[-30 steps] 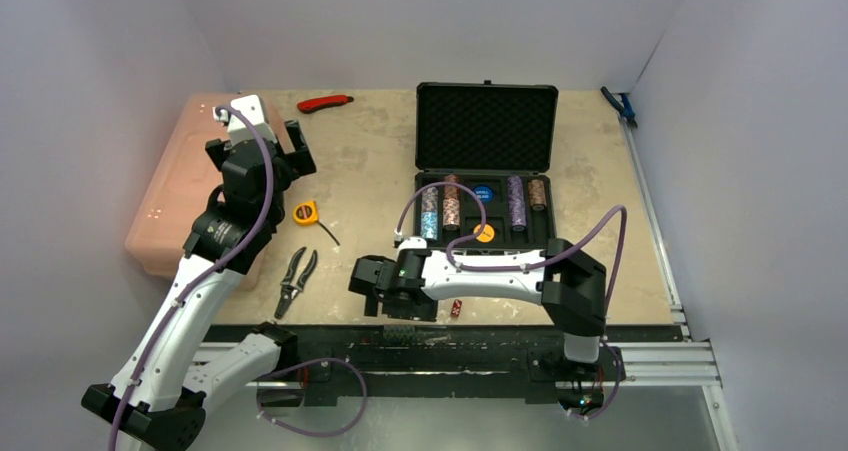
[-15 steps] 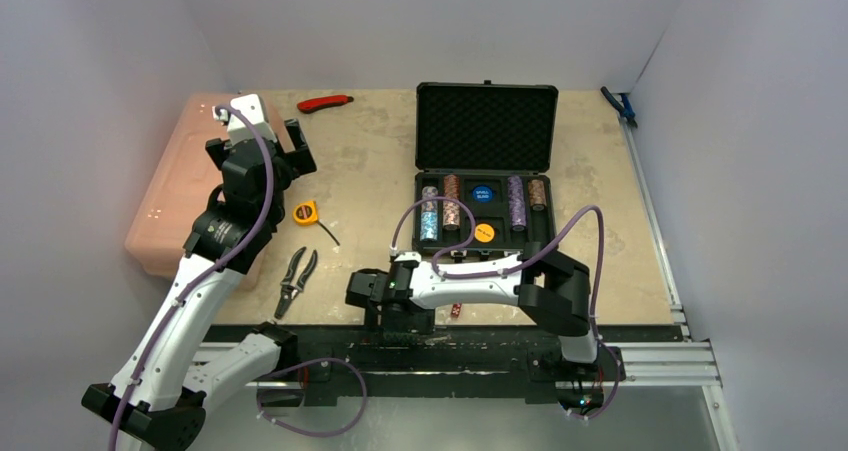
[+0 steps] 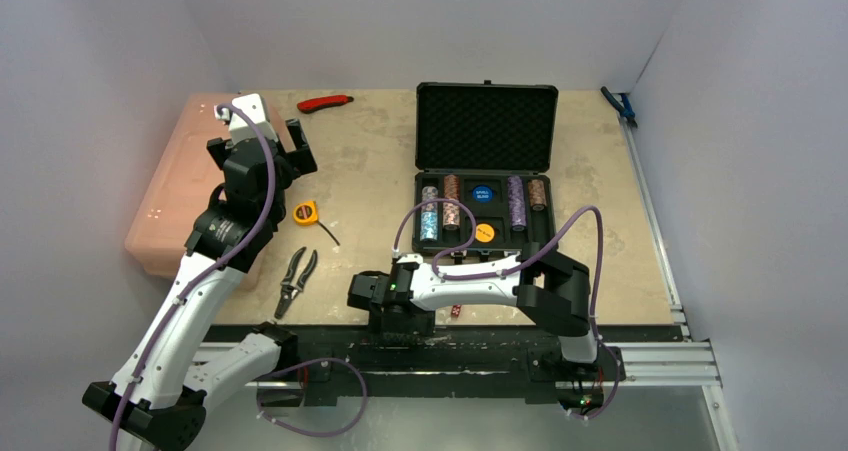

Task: Pack up texas hold em set

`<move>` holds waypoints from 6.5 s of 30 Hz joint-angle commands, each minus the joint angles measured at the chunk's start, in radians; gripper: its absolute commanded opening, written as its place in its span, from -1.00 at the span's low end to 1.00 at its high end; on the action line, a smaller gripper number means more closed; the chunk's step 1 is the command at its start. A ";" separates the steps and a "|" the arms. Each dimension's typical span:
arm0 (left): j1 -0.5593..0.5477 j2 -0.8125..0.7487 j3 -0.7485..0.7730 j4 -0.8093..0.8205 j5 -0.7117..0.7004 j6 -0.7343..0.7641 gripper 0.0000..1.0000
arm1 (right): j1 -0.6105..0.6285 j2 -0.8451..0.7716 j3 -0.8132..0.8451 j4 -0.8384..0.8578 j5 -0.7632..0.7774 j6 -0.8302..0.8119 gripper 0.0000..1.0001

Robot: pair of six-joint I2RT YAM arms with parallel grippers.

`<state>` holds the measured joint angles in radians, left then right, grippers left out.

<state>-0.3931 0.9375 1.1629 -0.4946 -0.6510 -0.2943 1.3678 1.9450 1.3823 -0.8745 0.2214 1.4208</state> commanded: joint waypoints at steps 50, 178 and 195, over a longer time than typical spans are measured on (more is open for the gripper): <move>0.005 0.027 -0.003 0.027 0.001 0.017 0.98 | -0.171 -0.101 -0.001 0.100 0.294 -0.270 0.73; 0.005 0.089 0.024 0.002 0.032 0.031 0.95 | -1.071 -0.455 -0.257 -0.065 0.319 0.134 -0.90; 0.005 0.080 0.025 0.005 0.028 0.037 0.95 | -1.097 -0.430 -0.296 -0.023 0.305 0.217 -0.18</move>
<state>-0.3931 1.0359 1.1629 -0.5045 -0.6147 -0.2691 0.2783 1.5181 1.0859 -0.9195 0.5137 1.5906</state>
